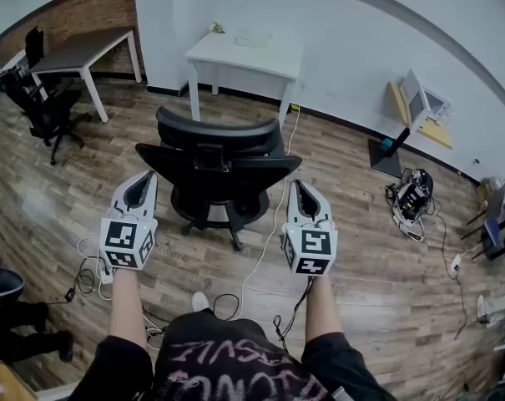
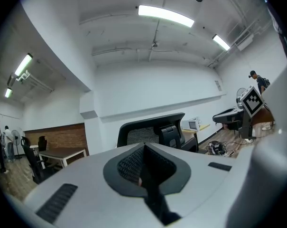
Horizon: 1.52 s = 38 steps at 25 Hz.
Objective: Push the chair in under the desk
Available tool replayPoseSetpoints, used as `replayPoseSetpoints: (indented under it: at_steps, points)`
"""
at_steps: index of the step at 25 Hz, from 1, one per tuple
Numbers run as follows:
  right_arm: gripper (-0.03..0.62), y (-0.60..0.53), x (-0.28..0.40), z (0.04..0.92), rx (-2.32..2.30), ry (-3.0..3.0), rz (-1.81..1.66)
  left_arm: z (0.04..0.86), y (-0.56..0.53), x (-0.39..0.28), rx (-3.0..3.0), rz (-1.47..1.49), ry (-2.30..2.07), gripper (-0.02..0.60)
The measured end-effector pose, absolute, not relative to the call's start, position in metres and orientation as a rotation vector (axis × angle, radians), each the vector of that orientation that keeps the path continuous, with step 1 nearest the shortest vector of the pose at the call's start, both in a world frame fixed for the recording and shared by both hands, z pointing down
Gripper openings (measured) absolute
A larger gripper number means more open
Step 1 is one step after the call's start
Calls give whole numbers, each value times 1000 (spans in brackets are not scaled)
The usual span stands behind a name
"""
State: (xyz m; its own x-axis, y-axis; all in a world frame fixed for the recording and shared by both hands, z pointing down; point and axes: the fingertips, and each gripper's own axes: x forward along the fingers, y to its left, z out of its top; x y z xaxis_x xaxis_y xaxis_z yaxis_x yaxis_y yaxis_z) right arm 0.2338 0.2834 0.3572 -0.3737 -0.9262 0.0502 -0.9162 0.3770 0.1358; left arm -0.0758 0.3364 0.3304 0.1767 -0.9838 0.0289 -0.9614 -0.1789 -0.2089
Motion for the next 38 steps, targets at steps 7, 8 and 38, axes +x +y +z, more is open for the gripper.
replayPoseSetpoints:
  at_steps: [7,8,38]
  points:
    - [28,272,229,362,1681,-2491,-145,339,319,-88,-2298,-275,1904,15]
    - [28,269,228,362,1684,-2490,-144,339,316,-90,-2299,-275,1903,15]
    - [28,212,211,373,1835,-2317,-144,382,221,-160,-2471,-313,1783,15]
